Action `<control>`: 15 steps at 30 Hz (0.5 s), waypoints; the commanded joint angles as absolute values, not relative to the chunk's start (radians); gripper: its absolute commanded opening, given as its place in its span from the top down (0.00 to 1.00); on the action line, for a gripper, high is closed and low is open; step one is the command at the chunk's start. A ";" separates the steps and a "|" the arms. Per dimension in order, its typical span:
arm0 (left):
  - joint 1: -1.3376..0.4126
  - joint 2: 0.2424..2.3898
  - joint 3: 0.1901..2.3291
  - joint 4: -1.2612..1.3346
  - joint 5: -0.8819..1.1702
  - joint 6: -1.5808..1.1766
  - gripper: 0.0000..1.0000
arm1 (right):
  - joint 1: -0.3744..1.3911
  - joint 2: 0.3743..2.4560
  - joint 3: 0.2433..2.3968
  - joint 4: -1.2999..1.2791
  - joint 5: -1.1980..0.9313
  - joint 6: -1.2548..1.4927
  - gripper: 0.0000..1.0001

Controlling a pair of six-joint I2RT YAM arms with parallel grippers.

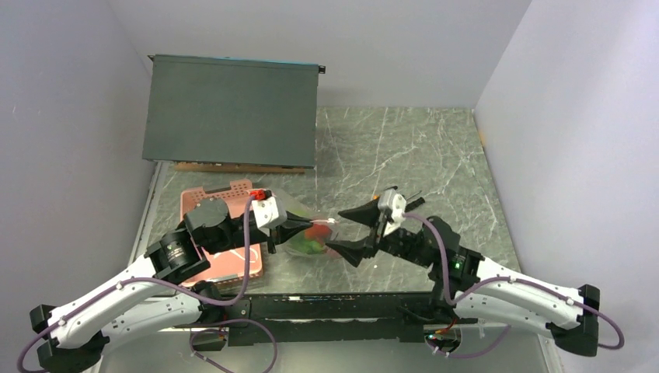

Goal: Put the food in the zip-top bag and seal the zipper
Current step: Zip the zipper food storage bag at the center of the board.

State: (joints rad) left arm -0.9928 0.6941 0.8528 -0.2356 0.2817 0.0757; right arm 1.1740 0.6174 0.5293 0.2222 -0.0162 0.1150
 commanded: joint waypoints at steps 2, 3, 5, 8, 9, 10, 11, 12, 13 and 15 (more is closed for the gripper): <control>-0.996 0.670 0.874 -0.153 0.209 -0.073 1.00 | 0.988 0.708 0.640 0.203 -0.338 0.208 0.18; -0.996 0.671 0.879 -0.158 0.201 -0.091 1.00 | 0.979 0.710 0.641 0.206 -0.343 0.204 0.18; -0.996 0.679 0.890 -0.162 0.207 -0.115 1.00 | 0.976 0.709 0.637 0.210 -0.317 0.195 0.17; -0.996 0.682 0.891 -0.162 0.214 -0.140 1.00 | 0.974 0.705 0.637 0.224 -0.305 0.181 0.14; -0.996 0.680 0.888 -0.160 0.208 -0.148 1.00 | 0.973 0.710 0.642 0.224 -0.309 0.180 0.14; -0.996 0.681 0.886 -0.161 0.202 -0.154 1.00 | 0.971 0.719 0.648 0.224 -0.311 0.185 0.13; -0.996 0.682 0.887 -0.161 0.196 -0.161 1.00 | 0.968 0.729 0.652 0.224 -0.320 0.193 0.09; -0.996 0.681 0.888 -0.161 0.190 -0.170 1.00 | 0.963 0.737 0.658 0.226 -0.333 0.201 0.02; -0.997 0.685 0.890 -0.162 0.181 -0.178 1.00 | 0.961 0.746 0.663 0.228 -0.344 0.209 0.01; -0.996 0.691 0.898 -0.170 0.172 -0.185 1.00 | 0.958 0.767 0.673 0.219 -0.348 0.218 0.00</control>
State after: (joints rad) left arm -0.9928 0.6853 0.8528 -0.2283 0.2070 -0.1310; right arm 0.9680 0.7391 0.6132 0.1947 -0.3000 0.1905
